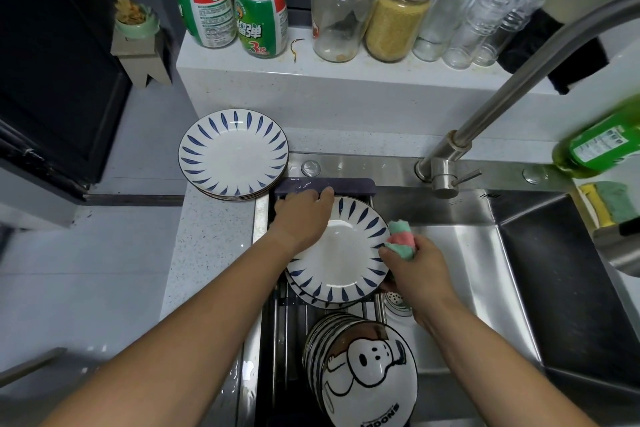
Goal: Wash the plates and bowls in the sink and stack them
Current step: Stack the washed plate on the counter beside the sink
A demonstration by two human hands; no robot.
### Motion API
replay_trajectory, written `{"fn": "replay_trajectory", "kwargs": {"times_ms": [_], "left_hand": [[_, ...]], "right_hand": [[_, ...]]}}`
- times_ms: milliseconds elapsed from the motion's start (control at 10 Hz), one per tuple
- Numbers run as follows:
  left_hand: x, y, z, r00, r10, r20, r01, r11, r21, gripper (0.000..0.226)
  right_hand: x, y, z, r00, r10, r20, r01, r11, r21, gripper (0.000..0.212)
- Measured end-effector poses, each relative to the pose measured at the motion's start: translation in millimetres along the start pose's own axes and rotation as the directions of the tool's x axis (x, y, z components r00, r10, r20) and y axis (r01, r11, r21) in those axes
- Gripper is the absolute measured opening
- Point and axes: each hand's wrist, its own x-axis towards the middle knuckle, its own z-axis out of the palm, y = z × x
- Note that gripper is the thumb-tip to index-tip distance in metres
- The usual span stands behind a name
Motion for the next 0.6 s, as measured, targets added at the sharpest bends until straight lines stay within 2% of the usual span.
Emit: {"fn": "replay_trajectory", "kwargs": {"times_ms": [100,200,300,400,500,600], "left_hand": [[-2.7,5.9,-6.5,0.998,0.022,-0.064,-0.026,0.998,-0.065,0.042],[1.0,7.1,-10.8,0.994,-0.015,-0.111,-0.003,0.987,-0.163,0.037],[-3.8,12.8,-14.3,0.996,-0.049,-0.078,0.029,0.968,-0.249,0.038],[-12.3,13.3,-17.7,0.994,-0.11,0.029,0.112,0.904,-0.412,0.035],[-22.4,9.3,-18.4,0.989,-0.055,0.134,0.12,0.832,-0.542,0.037],[-37.1,5.0,-17.5,0.99,0.057,0.126,0.031,0.8,-0.599,0.031]], "right_hand": [[0.5,-1.8,-5.2,1.0,-0.019,-0.009,0.019,1.0,0.008,0.014],[0.6,-4.6,-11.8,0.999,-0.032,-0.019,0.032,0.999,0.014,0.014],[-2.7,-11.8,-19.4,0.999,-0.051,-0.01,0.052,0.998,0.038,0.012],[-8.9,-21.2,-28.9,0.997,-0.082,0.002,0.082,0.997,0.006,0.007],[-10.7,-25.0,-37.4,0.996,-0.084,0.008,0.084,0.996,0.026,0.006],[-17.7,-28.2,-51.4,0.994,-0.111,0.007,0.111,0.994,0.014,0.007]]}}
